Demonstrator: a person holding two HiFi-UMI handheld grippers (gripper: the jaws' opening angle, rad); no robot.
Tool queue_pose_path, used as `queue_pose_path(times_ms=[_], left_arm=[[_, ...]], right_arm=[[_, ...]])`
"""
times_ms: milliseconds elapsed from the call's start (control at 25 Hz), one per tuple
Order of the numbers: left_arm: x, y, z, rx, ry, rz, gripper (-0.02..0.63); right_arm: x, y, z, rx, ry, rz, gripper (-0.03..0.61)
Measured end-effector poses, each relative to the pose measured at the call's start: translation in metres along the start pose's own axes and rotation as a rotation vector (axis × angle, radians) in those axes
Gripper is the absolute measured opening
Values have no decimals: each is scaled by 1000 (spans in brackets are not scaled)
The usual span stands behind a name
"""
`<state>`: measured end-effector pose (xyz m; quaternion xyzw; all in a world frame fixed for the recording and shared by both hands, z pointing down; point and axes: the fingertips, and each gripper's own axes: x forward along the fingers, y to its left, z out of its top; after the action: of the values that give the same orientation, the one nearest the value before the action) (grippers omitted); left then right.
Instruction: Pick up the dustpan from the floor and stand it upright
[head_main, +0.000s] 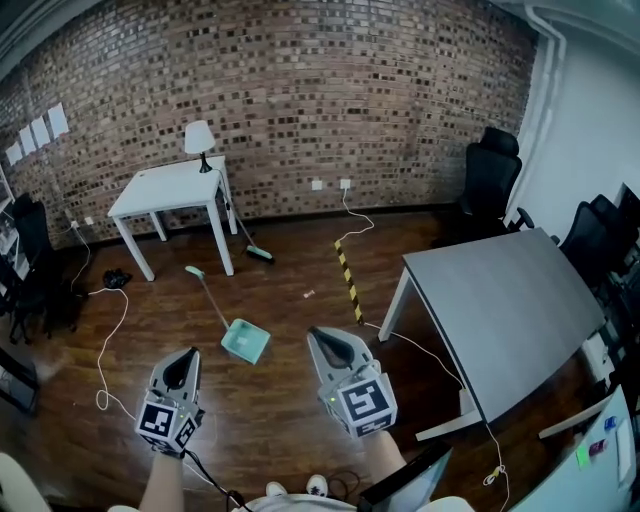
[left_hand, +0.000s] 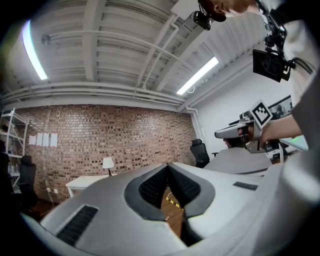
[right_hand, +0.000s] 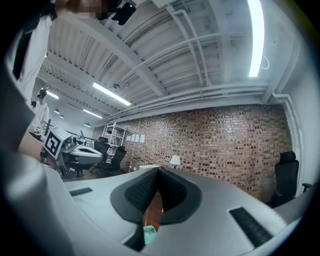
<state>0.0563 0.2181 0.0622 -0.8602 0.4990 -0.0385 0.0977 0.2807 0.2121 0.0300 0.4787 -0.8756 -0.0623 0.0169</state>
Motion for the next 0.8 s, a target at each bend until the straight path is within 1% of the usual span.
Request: queue_pose_path(times_ms=[80, 160, 280, 440, 520, 680, 800], left_arm=[[-2, 3, 5, -34, -15, 4, -9], [-3, 1, 7, -43, -16, -7, -9], [0, -4, 7, -33, -15, -37, -9], [3, -6, 12, -32, -30, -54, -9], [5, -8, 15, -27, -36, -65, -9], [6, -12, 19, -25, -49, -65, -9], [11, -7, 27, -19, -69, -60, -9]], right_arm=[[2, 2, 1, -9, -13, 4, -6], [1, 1, 5, -14, -26, -9, -6], [-1, 0, 7, -13, -15, -28, -6], [-4, 4, 7, -55, -5, -33, -6], [-6, 3, 7, -55, -3, -36, -6], [-7, 1, 3, -49, 0, -33, -6], [1, 0, 14, -55, -9, -20, -6]])
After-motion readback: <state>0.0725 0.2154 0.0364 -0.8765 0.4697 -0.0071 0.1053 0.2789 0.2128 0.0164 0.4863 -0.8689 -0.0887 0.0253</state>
